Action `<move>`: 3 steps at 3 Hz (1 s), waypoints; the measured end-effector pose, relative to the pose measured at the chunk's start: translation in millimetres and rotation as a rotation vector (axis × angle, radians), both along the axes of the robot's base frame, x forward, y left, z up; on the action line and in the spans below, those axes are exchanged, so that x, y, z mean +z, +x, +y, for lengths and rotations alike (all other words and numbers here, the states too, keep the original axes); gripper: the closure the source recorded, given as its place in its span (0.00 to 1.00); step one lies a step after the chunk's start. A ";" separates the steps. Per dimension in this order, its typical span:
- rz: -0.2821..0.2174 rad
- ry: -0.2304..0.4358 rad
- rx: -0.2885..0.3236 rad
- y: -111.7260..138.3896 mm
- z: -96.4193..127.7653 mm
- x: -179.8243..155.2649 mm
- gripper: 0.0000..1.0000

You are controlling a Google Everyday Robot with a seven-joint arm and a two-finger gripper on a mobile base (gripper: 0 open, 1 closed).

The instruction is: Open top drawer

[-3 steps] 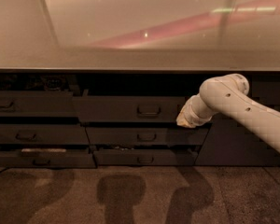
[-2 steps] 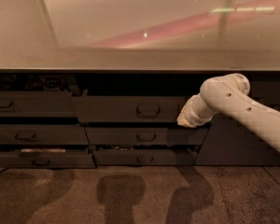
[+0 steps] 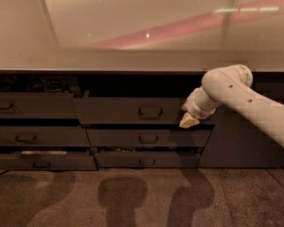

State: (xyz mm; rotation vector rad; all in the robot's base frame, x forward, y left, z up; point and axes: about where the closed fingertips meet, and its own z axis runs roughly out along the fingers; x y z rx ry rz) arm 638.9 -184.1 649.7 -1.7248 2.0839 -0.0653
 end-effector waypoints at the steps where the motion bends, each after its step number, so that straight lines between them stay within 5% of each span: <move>1: 0.002 -0.005 -0.036 12.8 -5.2 12.3 0.00; 3: -0.005 0.035 -0.016 8.7 -1.9 32.8 0.00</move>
Offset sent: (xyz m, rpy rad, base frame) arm 0.0131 -0.0054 0.0124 -0.0049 0.0015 -0.0364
